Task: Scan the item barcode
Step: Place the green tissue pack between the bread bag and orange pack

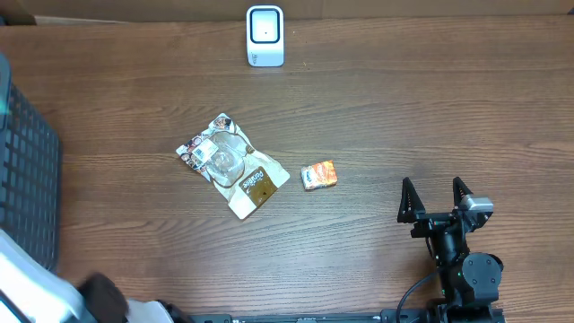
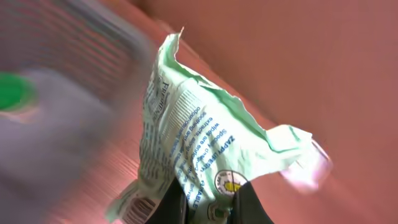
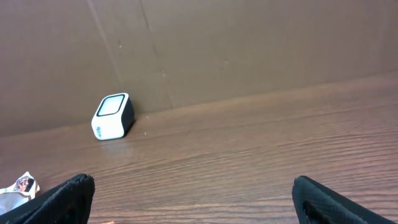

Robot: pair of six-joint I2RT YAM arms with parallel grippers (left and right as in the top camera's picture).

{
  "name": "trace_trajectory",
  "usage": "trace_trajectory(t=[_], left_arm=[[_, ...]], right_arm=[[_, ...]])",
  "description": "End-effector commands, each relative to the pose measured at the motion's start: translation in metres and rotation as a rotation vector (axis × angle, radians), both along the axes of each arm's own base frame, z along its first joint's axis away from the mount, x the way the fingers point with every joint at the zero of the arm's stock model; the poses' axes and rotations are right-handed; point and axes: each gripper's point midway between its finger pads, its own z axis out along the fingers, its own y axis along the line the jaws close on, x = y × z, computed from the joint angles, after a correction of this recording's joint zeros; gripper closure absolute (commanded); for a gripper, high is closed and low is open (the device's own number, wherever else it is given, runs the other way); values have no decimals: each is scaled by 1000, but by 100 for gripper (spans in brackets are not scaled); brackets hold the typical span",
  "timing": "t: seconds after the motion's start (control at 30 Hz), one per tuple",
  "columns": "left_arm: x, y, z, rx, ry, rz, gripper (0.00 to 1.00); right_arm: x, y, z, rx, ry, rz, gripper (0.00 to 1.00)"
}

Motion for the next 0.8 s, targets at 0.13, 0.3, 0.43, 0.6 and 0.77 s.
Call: trace_trajectory(t=[0.13,0.3,0.43,0.6,0.77], left_arm=[[29,-198,-60,-158,239,-507,95],[36,-267,-140,-155,494,-545,96],[40,-318,-205,-165,645,-532,96],[37,-373,-280,-176,815,-521,96],[27,-403,-335,-138,936,-542,96]], right_arm=[[0,0,-1,0,-6,-4,0],[0,0,-1,0,-6,-4,0],[0,0,-1,0,-6,-4,0],[0,0,-1,0,-6,-4,0],[0,0,-1,0,-6,-4,0]])
